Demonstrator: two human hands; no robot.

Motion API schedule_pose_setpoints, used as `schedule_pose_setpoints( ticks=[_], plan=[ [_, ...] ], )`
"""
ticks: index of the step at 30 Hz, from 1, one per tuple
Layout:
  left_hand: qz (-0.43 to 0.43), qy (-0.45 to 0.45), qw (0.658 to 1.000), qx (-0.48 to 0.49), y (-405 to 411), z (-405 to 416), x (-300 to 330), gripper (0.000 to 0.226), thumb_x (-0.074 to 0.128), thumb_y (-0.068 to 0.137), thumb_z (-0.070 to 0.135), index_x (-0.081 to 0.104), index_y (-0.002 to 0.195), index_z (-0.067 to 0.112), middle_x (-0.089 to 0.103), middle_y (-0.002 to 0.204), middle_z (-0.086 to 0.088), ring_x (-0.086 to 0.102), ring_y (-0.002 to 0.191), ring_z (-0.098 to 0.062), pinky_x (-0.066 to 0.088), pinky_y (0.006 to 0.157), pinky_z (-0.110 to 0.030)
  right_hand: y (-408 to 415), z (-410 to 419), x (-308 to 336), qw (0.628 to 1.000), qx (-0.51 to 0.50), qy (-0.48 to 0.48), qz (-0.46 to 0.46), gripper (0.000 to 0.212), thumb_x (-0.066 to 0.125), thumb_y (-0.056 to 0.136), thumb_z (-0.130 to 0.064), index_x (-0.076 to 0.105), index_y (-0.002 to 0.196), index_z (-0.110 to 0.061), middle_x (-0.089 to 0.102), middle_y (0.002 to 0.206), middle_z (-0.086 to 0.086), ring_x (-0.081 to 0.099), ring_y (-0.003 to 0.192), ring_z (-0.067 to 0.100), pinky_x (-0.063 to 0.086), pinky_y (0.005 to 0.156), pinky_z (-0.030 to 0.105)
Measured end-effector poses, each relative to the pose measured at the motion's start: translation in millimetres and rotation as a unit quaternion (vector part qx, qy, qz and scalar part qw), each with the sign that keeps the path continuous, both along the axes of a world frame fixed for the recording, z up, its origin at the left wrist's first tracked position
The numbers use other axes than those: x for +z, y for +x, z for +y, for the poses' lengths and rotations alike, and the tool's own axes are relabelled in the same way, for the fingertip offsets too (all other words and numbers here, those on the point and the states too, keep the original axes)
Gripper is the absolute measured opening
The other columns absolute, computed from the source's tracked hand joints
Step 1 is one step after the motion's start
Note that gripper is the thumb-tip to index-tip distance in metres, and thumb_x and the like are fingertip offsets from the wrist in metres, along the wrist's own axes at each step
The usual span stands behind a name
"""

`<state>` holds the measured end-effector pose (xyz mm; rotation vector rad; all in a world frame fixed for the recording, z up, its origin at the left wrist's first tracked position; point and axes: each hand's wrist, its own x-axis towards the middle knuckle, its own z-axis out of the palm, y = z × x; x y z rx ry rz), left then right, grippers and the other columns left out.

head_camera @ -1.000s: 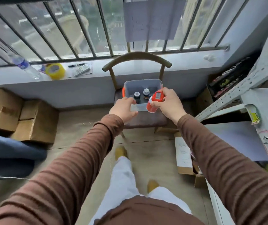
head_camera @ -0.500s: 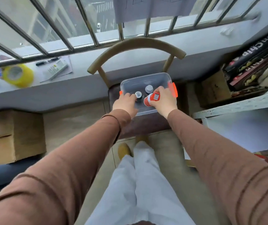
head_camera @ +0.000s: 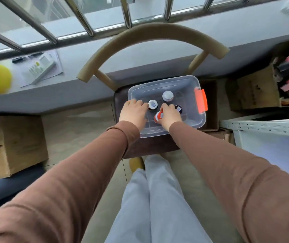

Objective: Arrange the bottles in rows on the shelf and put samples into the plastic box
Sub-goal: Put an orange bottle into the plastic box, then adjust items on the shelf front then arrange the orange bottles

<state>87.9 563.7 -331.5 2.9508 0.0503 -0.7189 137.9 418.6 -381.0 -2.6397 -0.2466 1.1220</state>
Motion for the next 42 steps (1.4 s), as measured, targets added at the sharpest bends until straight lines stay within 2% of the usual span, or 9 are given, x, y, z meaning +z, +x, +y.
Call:
schedule_pose_setpoints(
  ticks=[3,8,11,15,19,26,29,32,42],
  plan=[
    [-0.015,0.007,1.000,-0.012,0,1,-4,0.035,0.062,0.084,0.030,0.056,0.116,0.017,0.061,0.114,-0.006,0.051,0.110,-0.030,0.034,0.103,-0.038,0,4,-10,1.000,0.020,-0.005,0.004,0.039,0.067,0.086,-0.019,0.049,0.119,-0.012,0.044,0.122,0.014,0.058,0.103,0.041,0.047,0.089,0.043],
    [-0.013,0.001,1.000,-0.006,-3,2,5,0.037,0.062,0.083,0.027,0.057,0.119,0.016,0.061,0.114,-0.005,0.051,0.111,-0.029,0.033,0.106,-0.038,-1,-1,2,1.000,0.007,-0.002,0.017,0.053,0.068,0.086,-0.024,0.045,0.133,-0.013,0.045,0.131,0.013,0.055,0.116,0.037,0.045,0.094,0.044],
    [-0.011,-0.012,1.000,0.007,-5,2,22,0.041,0.064,0.081,0.026,0.056,0.120,0.016,0.061,0.116,-0.005,0.051,0.113,-0.029,0.034,0.104,-0.037,-4,-11,28,0.999,-0.012,0.021,-0.039,0.051,0.065,0.089,-0.029,0.046,0.135,-0.017,0.048,0.132,0.010,0.050,0.121,0.033,0.045,0.096,0.045],
    [-0.024,-0.029,0.999,0.015,-14,-3,57,0.041,0.064,0.081,0.027,0.056,0.120,0.015,0.059,0.116,-0.006,0.050,0.112,-0.029,0.038,0.098,-0.036,-18,-32,80,0.986,-0.091,0.095,-0.103,0.045,0.066,0.089,-0.027,0.050,0.132,-0.022,0.051,0.129,0.006,0.050,0.117,0.028,0.045,0.102,0.044],
    [-0.052,-0.044,0.998,0.009,-33,-18,99,0.039,0.061,0.082,0.022,0.056,0.120,0.015,0.059,0.116,-0.006,0.049,0.111,-0.029,0.041,0.094,-0.036,-48,-62,135,0.964,-0.161,0.148,-0.153,0.037,0.067,0.088,-0.025,0.056,0.124,-0.024,0.054,0.127,0.001,0.053,0.115,0.022,0.046,0.099,0.036],
    [-0.119,-0.086,0.988,-0.046,-95,-69,184,0.036,0.058,0.085,0.027,0.054,0.119,0.016,0.057,0.119,-0.005,0.045,0.114,-0.030,0.043,0.092,-0.041,-147,-130,225,0.930,-0.215,0.156,-0.254,0.039,0.066,0.086,-0.026,0.058,0.124,-0.023,0.055,0.124,0.005,0.050,0.115,0.026,0.046,0.096,0.038],
    [-0.142,-0.098,0.981,-0.091,-128,-100,221,0.040,0.062,0.084,0.029,0.054,0.121,0.017,0.056,0.121,-0.003,0.045,0.116,-0.028,0.042,0.090,-0.037,-201,-164,259,0.923,-0.222,0.139,-0.281,0.041,0.065,0.085,-0.027,0.056,0.125,-0.020,0.054,0.126,0.008,0.048,0.117,0.030,0.044,0.100,0.043],
    [-0.154,-0.106,0.972,-0.146,-155,-135,250,0.042,0.065,0.083,0.030,0.054,0.122,0.018,0.055,0.122,-0.004,0.046,0.116,-0.029,0.044,0.091,-0.041,-251,-200,289,0.912,-0.247,0.119,-0.304,0.043,0.066,0.086,-0.027,0.055,0.127,-0.018,0.054,0.129,0.009,0.048,0.119,0.030,0.042,0.103,0.041],
    [-0.192,-0.147,0.916,-0.320,-264,-308,312,0.052,0.066,0.083,0.031,0.051,0.131,0.018,0.053,0.127,-0.004,0.047,0.116,-0.028,0.045,0.092,-0.040,-418,-353,347,0.863,-0.354,0.041,-0.357,0.042,0.063,0.088,-0.025,0.052,0.128,-0.017,0.050,0.129,0.009,0.044,0.120,0.030,0.039,0.098,0.039]
  ],
)
